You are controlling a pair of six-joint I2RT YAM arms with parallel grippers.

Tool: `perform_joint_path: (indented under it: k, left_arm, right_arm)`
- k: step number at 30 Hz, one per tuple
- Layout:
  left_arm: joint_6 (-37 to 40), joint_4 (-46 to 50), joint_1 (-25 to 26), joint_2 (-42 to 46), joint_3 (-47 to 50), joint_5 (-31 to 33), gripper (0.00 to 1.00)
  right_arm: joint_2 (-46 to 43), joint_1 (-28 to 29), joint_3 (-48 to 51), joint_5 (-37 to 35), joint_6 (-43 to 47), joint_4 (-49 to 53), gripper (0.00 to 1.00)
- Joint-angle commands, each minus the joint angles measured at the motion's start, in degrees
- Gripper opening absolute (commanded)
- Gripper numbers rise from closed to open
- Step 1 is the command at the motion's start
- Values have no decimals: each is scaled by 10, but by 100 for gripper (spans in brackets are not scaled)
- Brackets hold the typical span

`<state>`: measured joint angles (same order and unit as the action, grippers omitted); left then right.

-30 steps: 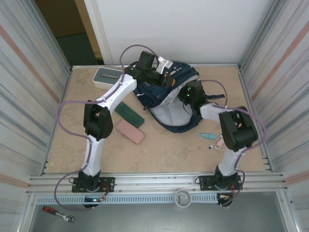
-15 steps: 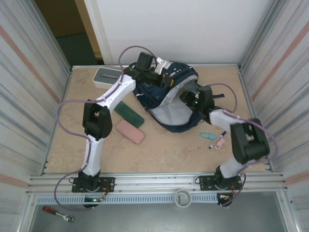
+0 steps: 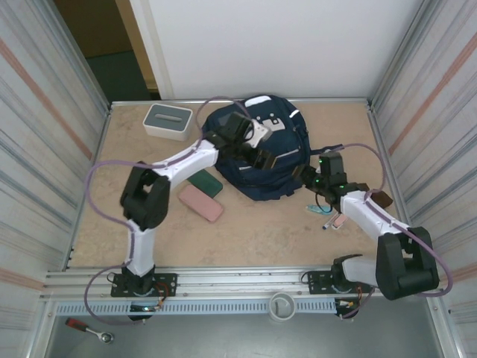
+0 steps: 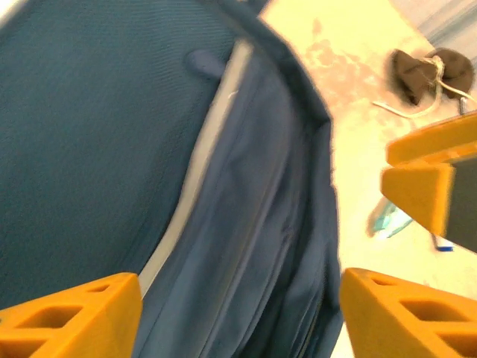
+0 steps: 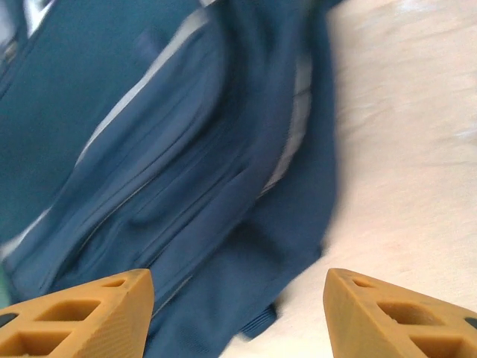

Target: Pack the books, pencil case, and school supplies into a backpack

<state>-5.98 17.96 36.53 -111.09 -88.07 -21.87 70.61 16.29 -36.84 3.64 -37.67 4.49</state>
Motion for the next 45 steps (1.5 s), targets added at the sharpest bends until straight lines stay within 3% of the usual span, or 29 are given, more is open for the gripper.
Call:
perform_joint_path:
  k: [1, 5, 10, 17, 23, 26, 29, 32, 36, 40, 45]
  left_arm:
    - [-87, -103, -90, 93, 97, 84, 74]
    - [-142, -43, -154, 59, 82, 83, 75]
    - [-132, 7, -164, -44, -14, 43, 75]
    - [-122, 41, -153, -171, -101, -72, 68]
    - [-82, 45, -102, -167, -58, -118, 66]
    - [-55, 27, -65, -147, -45, -146, 66]
    - [20, 11, -33, -104, -31, -141, 66]
    - [130, -39, -18, -21, 36, -62, 67]
    - [328, -78, -23, 48, 110, 48, 68]
    - [538, -110, -23, 47, 152, 100, 69]
    - [662, -67, -23, -14, 97, 131, 68]
  right_arm:
    - [-7, 68, 4, -47, 29, -27, 62]
    - [77, 122, -22, -14, 20, -59, 62]
    - [147, 121, -55, -21, 13, -32, 61]
    - [189, 12, -92, 28, 20, -4, 60]
    - [284, -91, -203, 43, 35, 18, 59]
    - [350, -127, -311, 49, 43, 46, 59]
    - [409, -141, -436, 18, 67, 118, 59]
    - [407, -146, -474, -2, 89, 153, 60]
    - [328, -132, -385, -18, 109, 136, 61]
    - [252, -105, -267, 16, 109, 104, 62]
    - [209, -89, -189, 54, 106, 110, 62]
